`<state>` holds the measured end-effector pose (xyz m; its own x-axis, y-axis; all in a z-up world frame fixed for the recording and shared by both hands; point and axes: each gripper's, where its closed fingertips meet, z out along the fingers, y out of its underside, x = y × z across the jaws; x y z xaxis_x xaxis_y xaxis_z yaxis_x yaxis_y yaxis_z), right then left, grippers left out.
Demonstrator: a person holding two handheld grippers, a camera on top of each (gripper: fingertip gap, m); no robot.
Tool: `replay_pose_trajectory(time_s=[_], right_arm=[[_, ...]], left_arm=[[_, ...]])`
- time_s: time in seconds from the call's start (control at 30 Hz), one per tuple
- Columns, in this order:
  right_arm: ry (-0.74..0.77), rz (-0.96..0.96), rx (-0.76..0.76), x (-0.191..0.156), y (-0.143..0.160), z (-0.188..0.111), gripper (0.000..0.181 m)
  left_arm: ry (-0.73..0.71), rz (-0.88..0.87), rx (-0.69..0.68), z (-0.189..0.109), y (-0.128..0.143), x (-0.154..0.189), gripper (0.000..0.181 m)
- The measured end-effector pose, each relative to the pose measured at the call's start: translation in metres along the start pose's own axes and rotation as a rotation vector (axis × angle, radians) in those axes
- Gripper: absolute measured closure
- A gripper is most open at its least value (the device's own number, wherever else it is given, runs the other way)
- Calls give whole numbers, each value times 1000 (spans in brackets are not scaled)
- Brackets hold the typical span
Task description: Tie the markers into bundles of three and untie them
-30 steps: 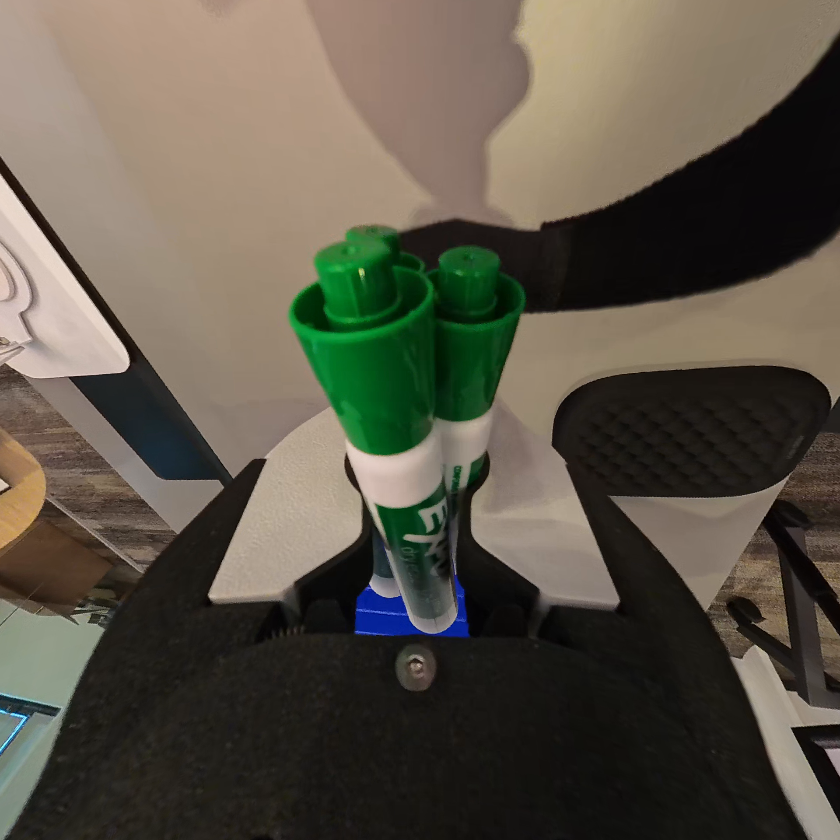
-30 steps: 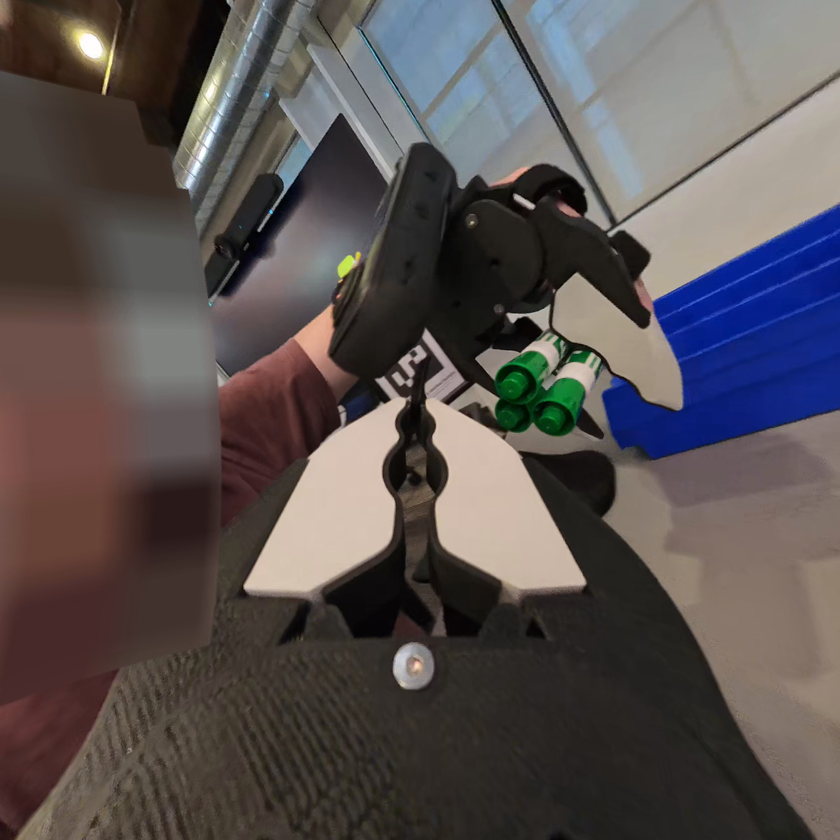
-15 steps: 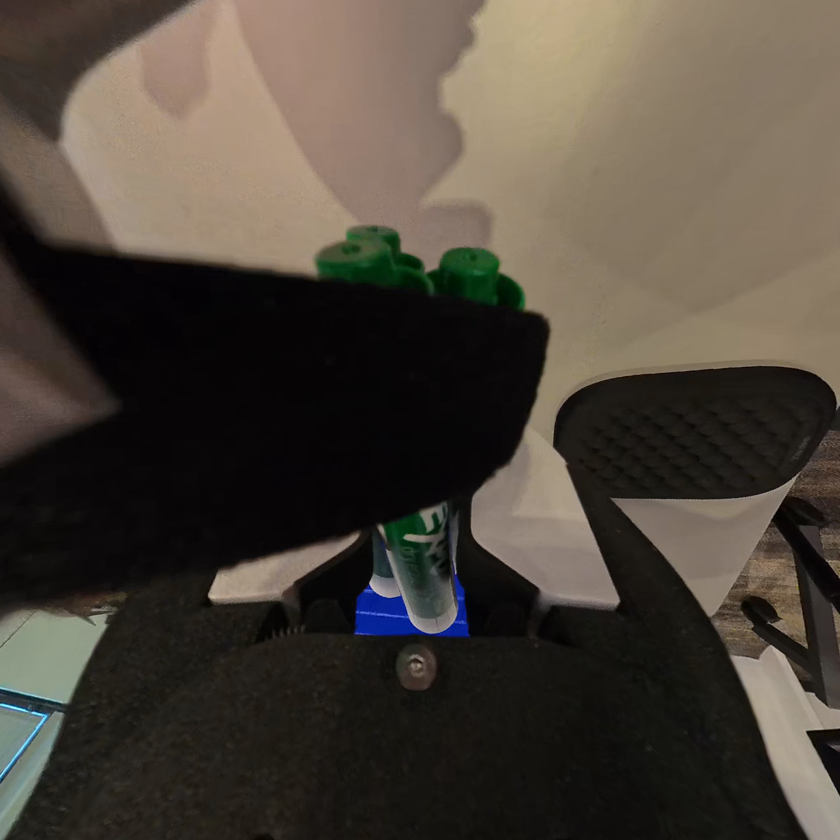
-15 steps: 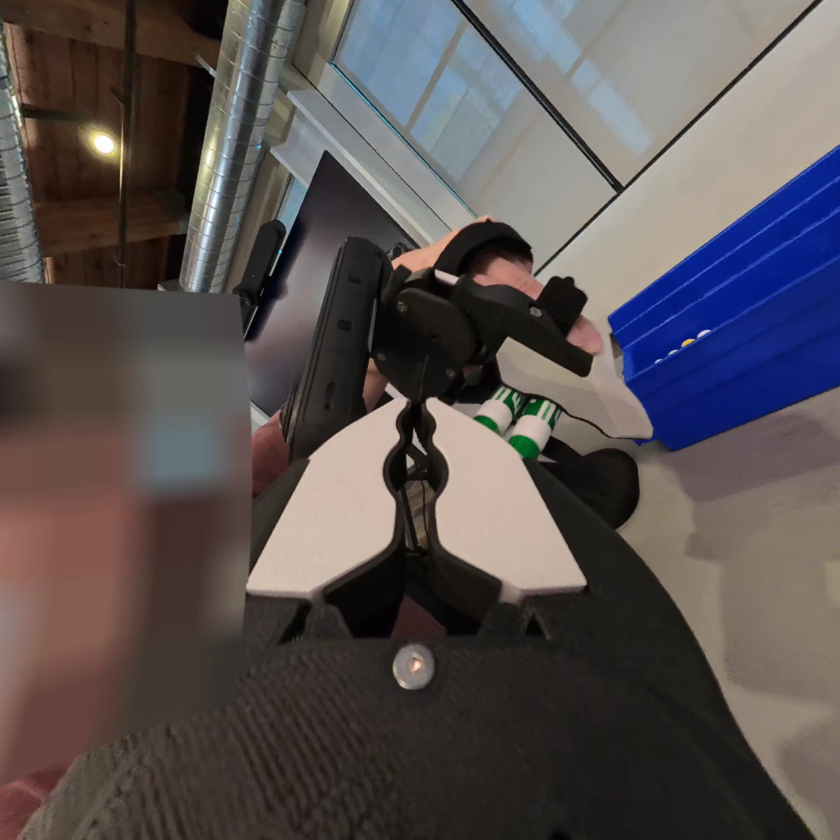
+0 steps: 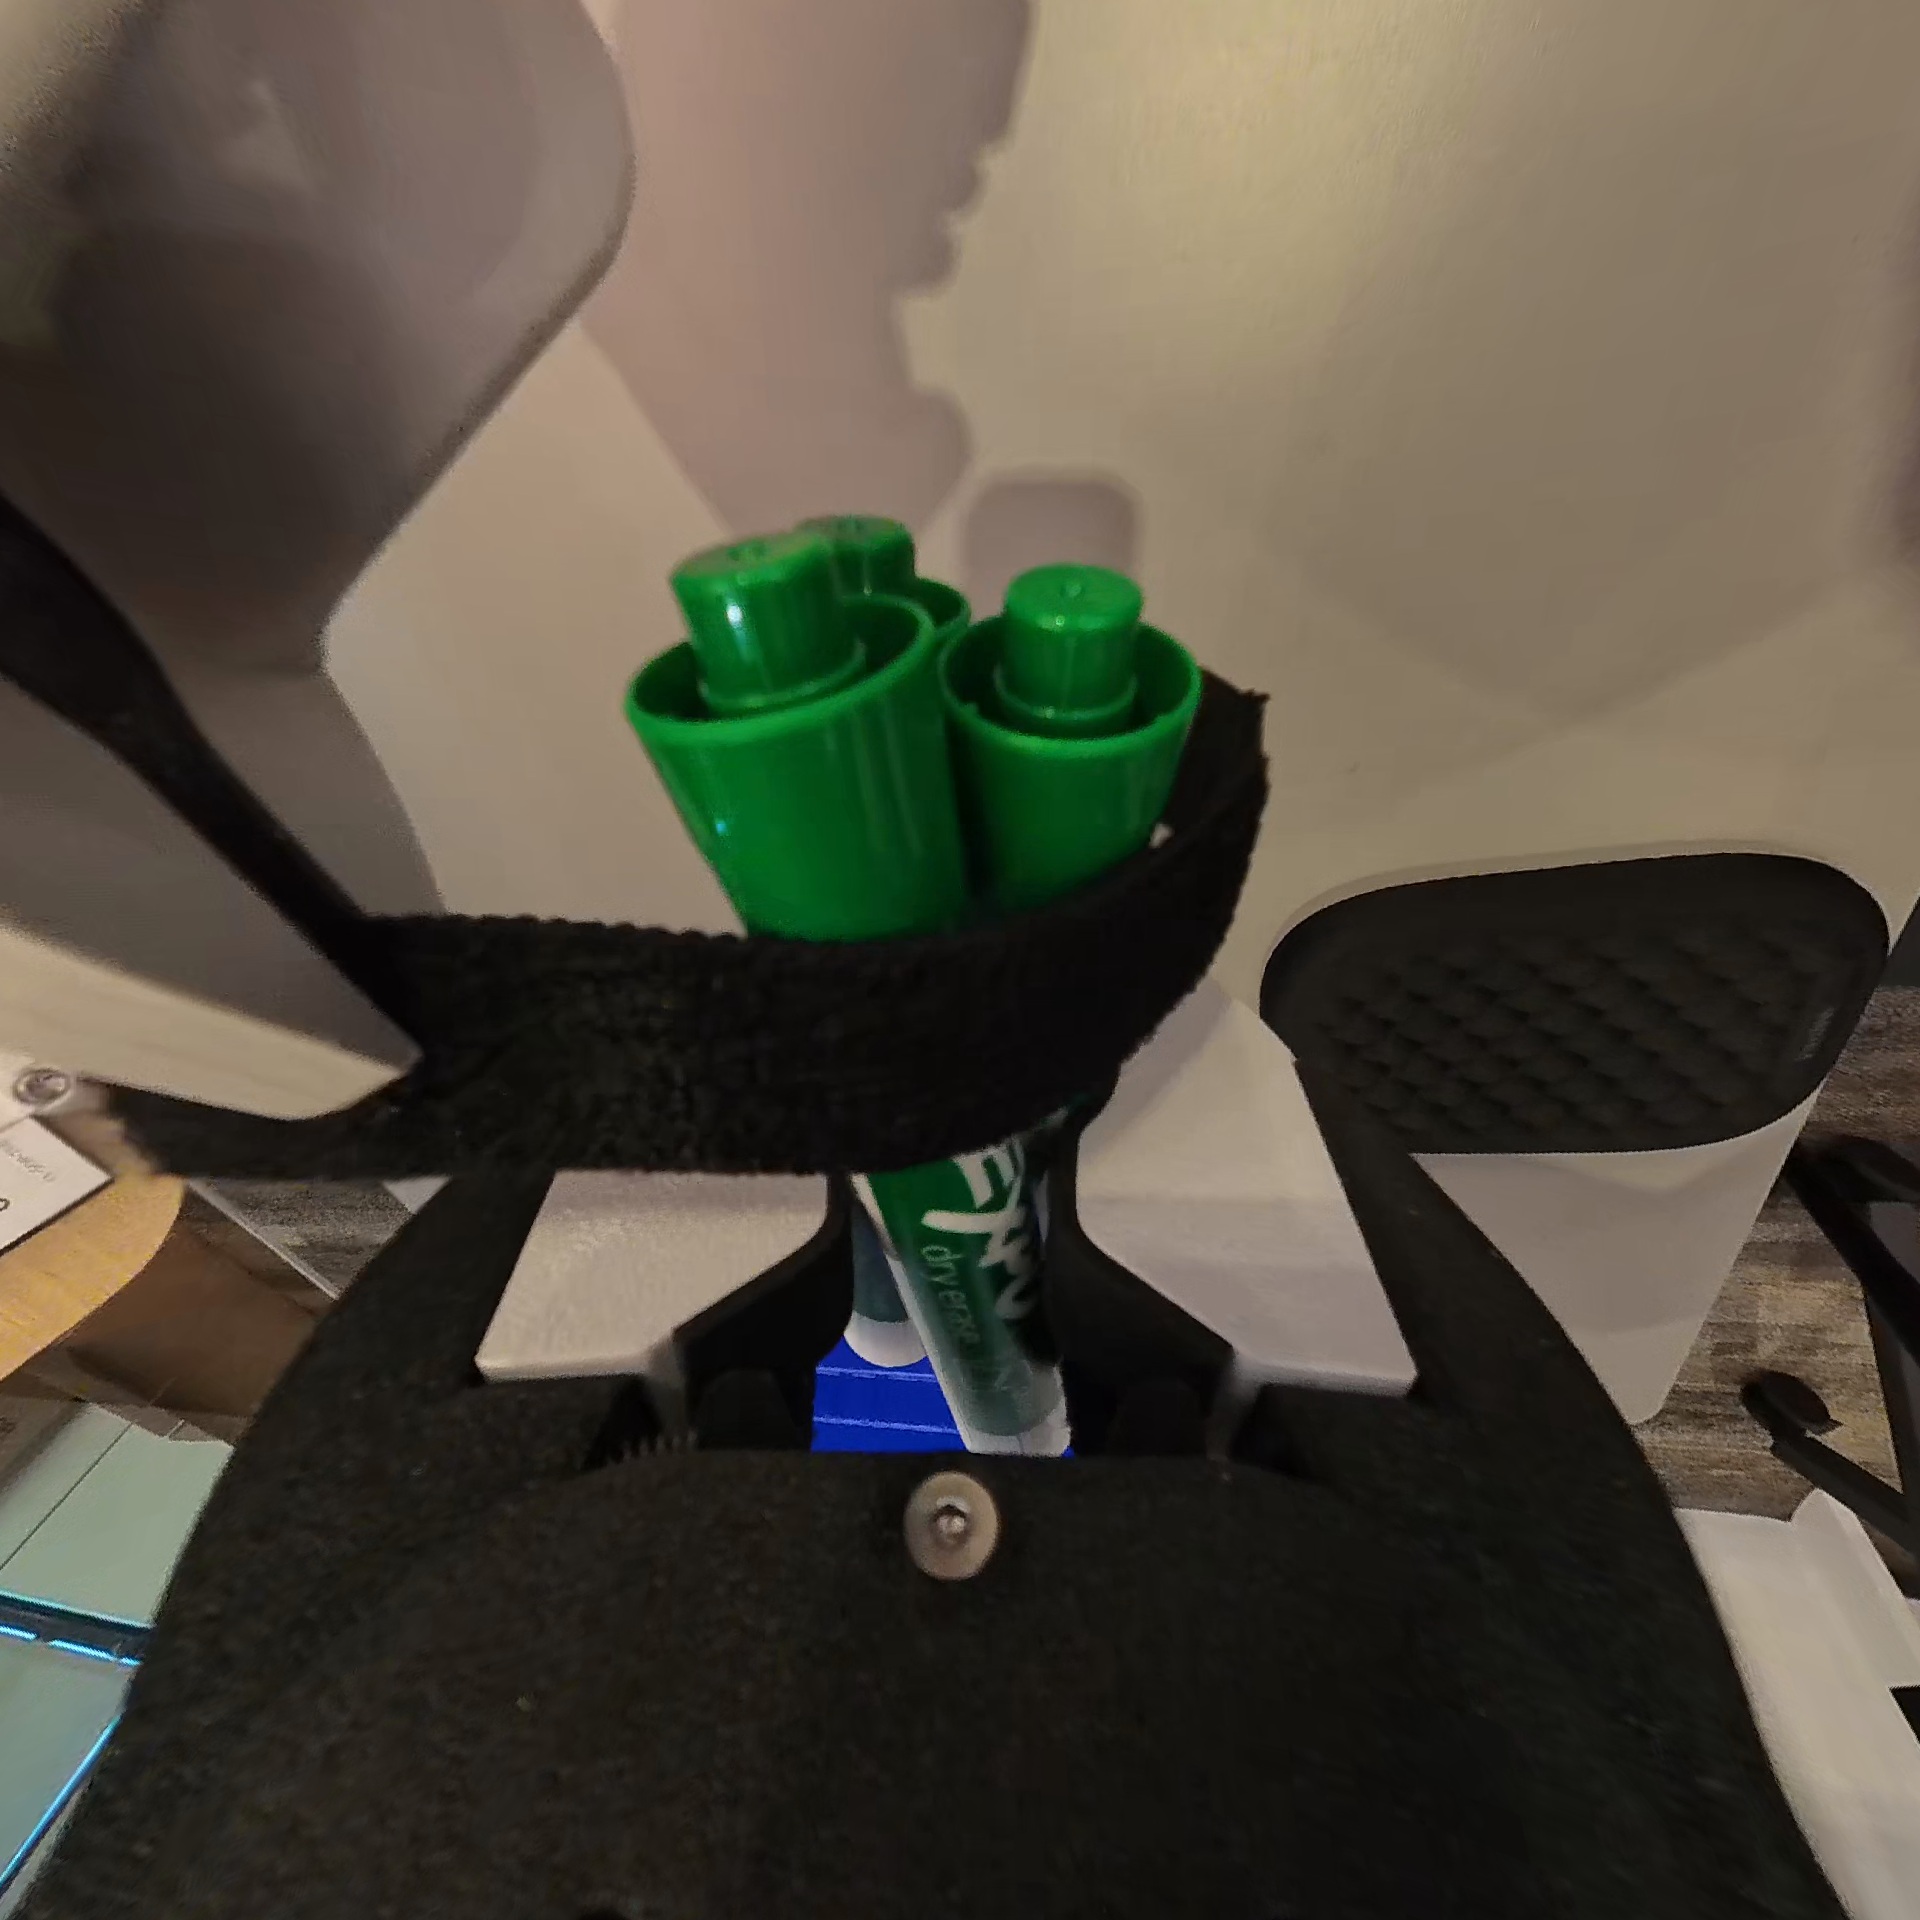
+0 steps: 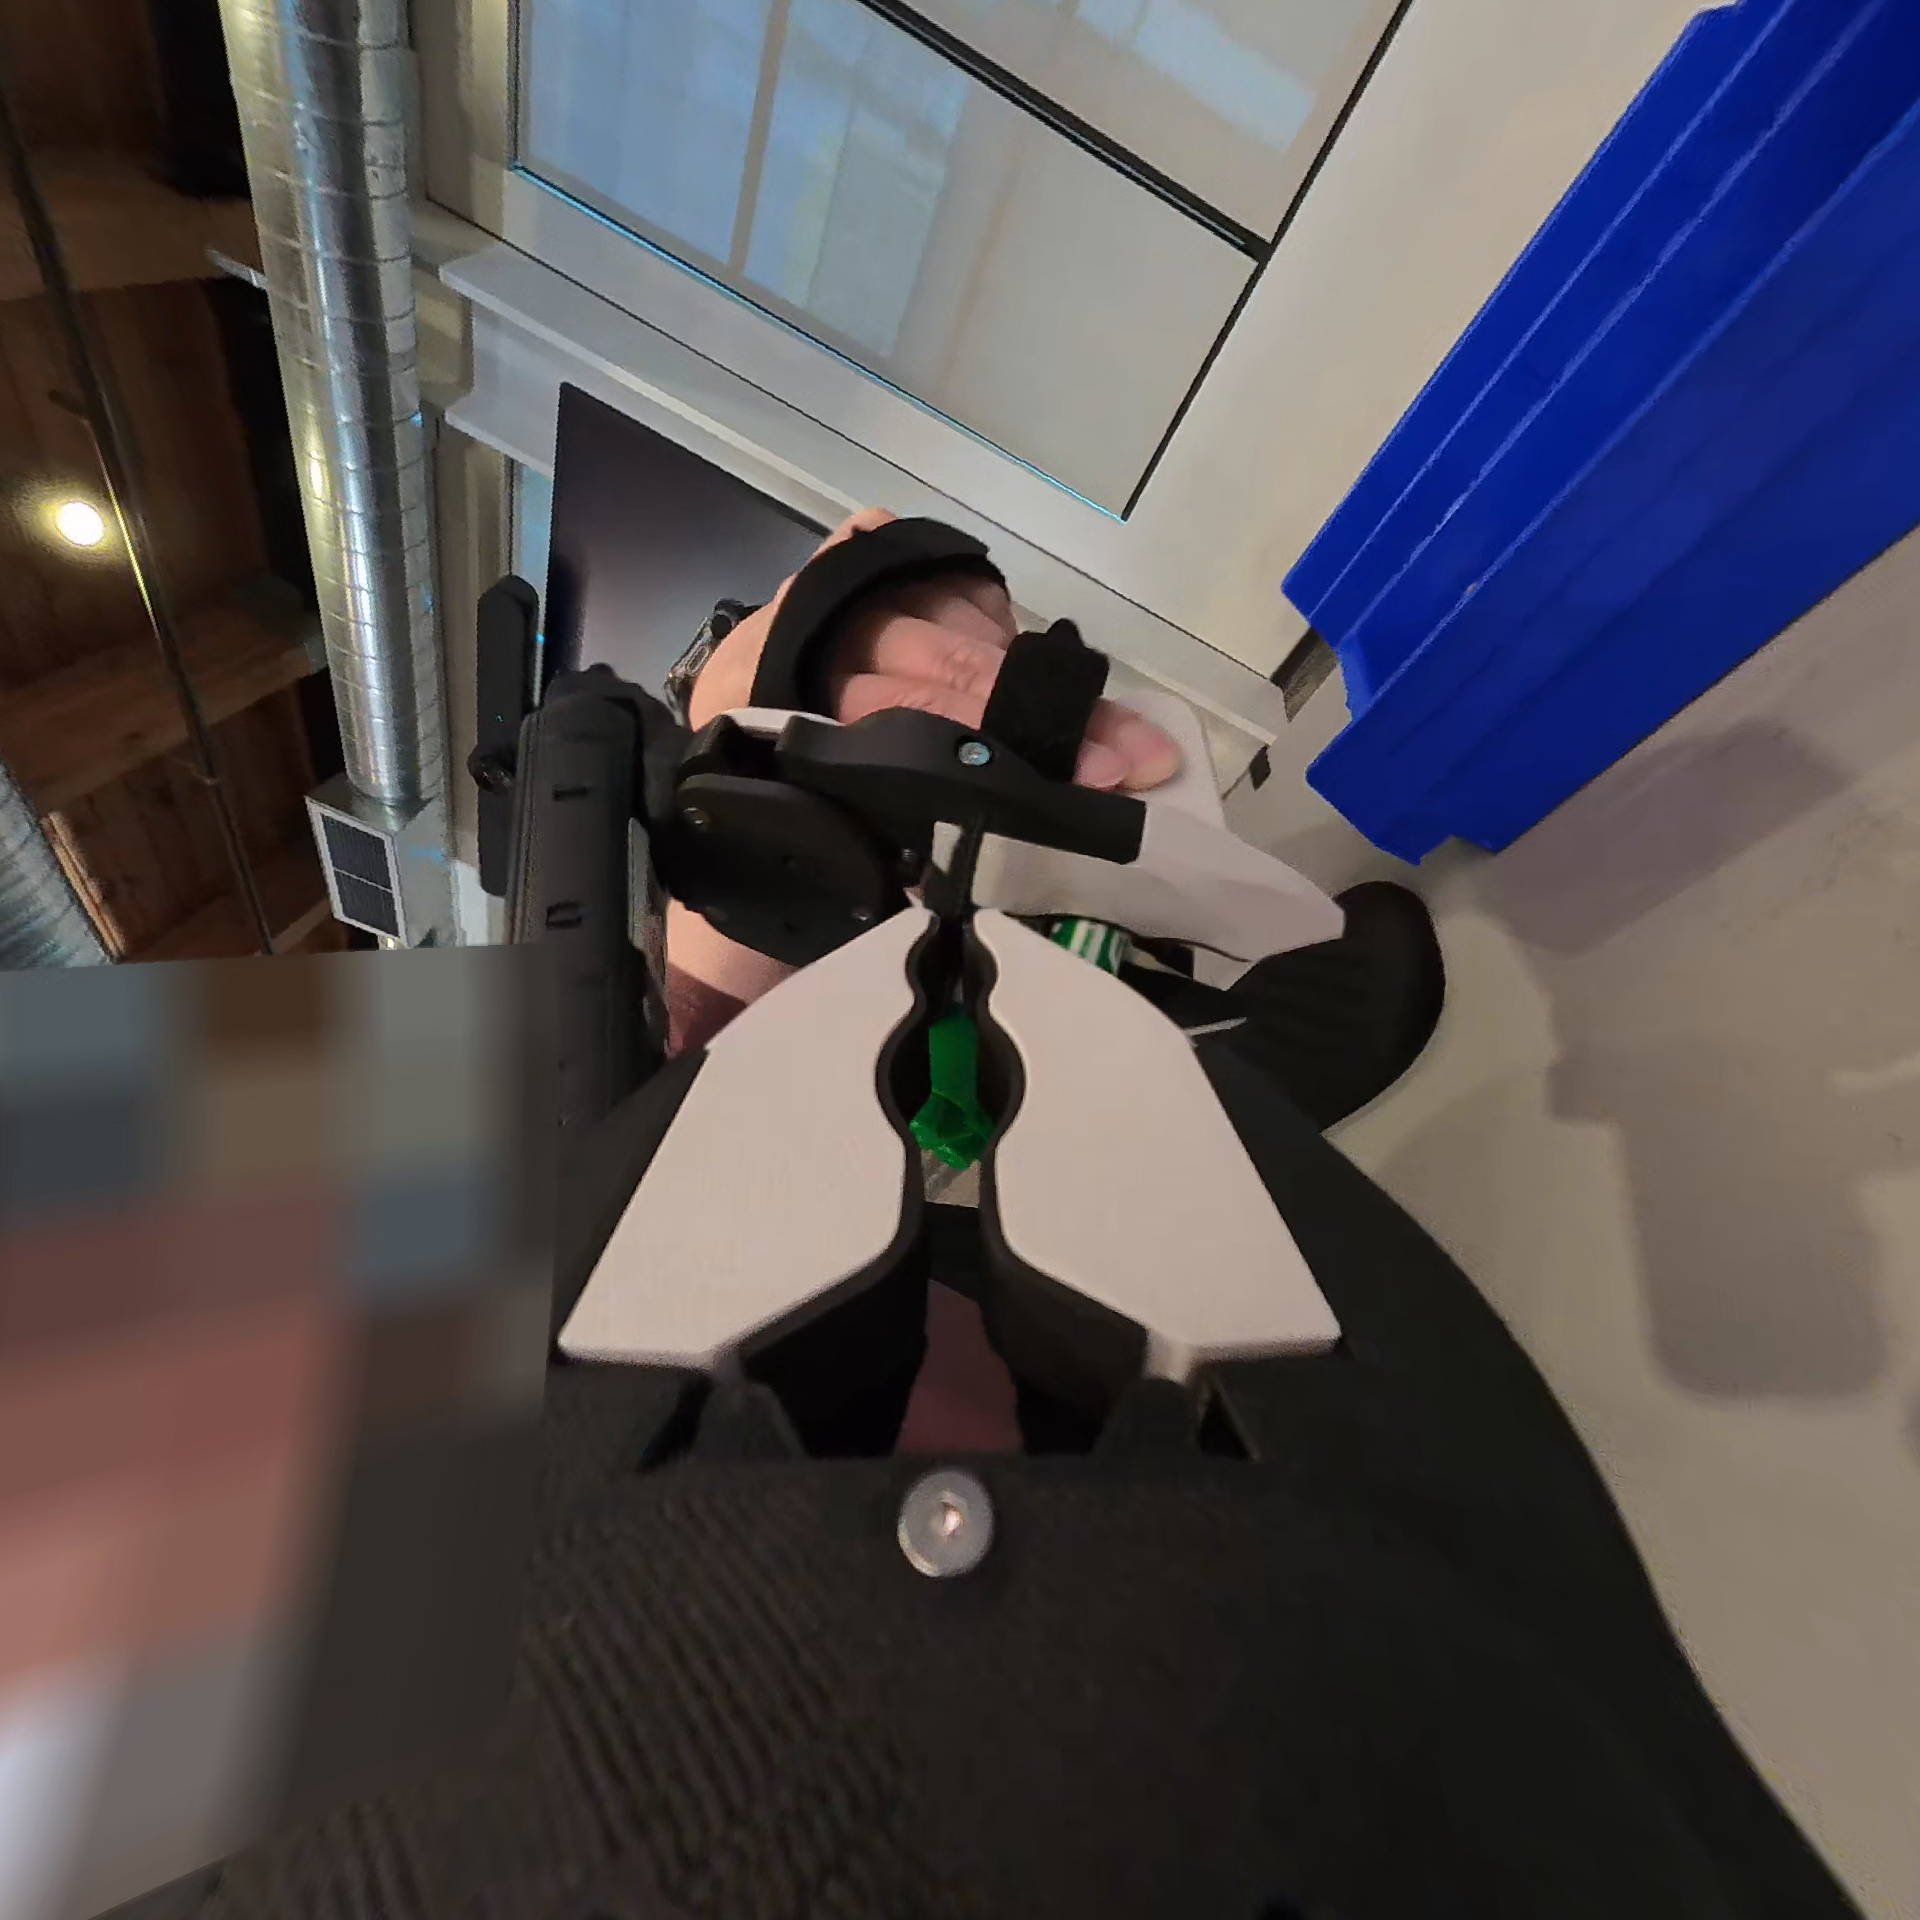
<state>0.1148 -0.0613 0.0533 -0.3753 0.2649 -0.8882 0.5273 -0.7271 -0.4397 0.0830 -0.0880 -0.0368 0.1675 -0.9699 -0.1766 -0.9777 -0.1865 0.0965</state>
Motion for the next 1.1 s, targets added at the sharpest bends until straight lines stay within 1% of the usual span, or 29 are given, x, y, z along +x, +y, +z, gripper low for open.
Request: replay_pose_trajectory(time_s=[0.03,0.27,0.57,1.1], right_arm=[[-2,20,5,2,0,0,178],[-28,133,27,12,4,0,178],[-44,199,42,16,5,-2,178],[-38,268,74,22,1,-4,176]], left_arm=[[-1,1,2,0,-1,0,140],[-18,5,11,-4,-5,-2,142],[-9,-5,31,-5,-8,-1,141],[-12,-6,16,-1,-7,-4,141]])
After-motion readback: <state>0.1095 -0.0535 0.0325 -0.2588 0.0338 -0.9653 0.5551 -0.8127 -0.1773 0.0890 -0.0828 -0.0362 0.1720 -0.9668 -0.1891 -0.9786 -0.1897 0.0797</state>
